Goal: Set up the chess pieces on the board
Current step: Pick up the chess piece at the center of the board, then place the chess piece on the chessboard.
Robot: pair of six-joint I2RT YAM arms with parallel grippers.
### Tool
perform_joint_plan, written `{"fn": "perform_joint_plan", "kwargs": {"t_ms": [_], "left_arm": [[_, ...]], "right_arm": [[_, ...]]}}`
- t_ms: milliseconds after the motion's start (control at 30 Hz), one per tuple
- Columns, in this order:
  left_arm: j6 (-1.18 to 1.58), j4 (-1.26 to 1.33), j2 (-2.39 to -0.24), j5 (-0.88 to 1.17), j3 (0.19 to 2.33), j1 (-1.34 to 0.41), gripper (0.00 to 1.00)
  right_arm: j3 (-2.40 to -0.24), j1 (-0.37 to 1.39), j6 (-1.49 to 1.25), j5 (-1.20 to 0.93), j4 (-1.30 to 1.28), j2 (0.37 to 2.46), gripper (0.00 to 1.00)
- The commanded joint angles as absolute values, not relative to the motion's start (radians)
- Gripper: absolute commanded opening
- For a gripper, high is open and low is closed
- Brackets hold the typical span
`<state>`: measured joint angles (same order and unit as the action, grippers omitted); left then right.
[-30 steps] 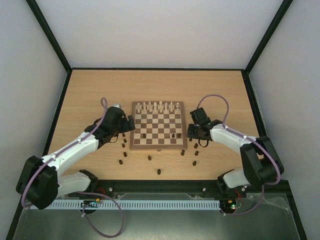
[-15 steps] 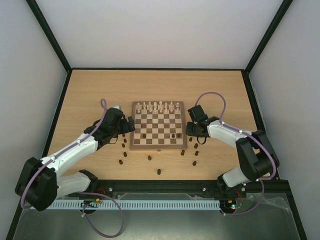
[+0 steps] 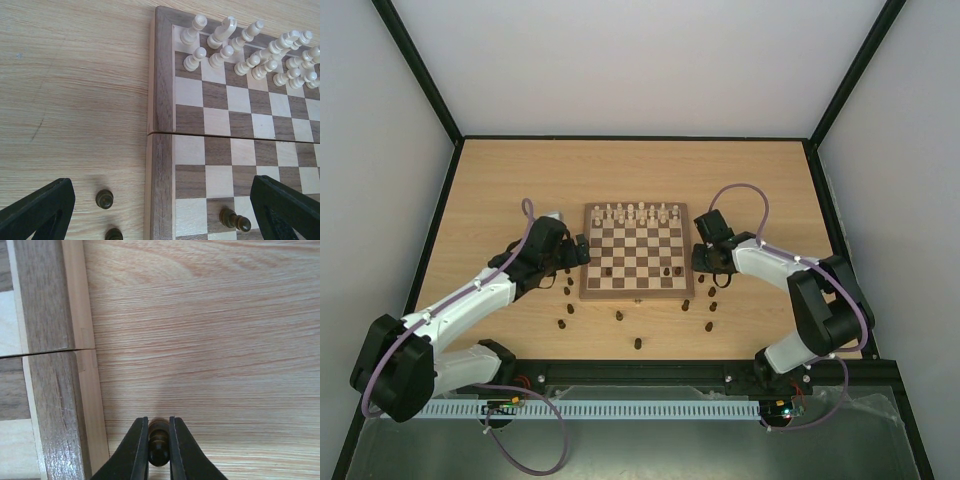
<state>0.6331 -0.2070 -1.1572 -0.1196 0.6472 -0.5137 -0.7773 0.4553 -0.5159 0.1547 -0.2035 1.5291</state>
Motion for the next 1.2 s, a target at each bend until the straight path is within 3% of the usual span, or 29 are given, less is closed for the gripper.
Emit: {"fn": "perform_joint_plan", "kwargs": {"t_ms": [0,267,500,1167], "left_arm": [[0.619,-0.189,-1.134,-0.11,0.633,-0.508,0.99],[0.622,-0.19,-1.125,-0.111,0.635,-0.508,0.99],[0.625,-0.208,-1.107,-0.134,0.645,-0.507,0.99],[0.64,-0.23,-1.065,-0.143,0.628,-0.508,0.99]], "right_arm": [[-0.792,0.453,-0.513,0.182,-0.239,1.52,0.05],[-0.855,0.487,-0.496,0.177,-0.351,1.369,0.05],[-0.956,0.644,-0.489,0.178,-0.435,1.329,0.07],[-1.129,0.841,-0.441,0.187,-0.497,1.626,0.09]]}}
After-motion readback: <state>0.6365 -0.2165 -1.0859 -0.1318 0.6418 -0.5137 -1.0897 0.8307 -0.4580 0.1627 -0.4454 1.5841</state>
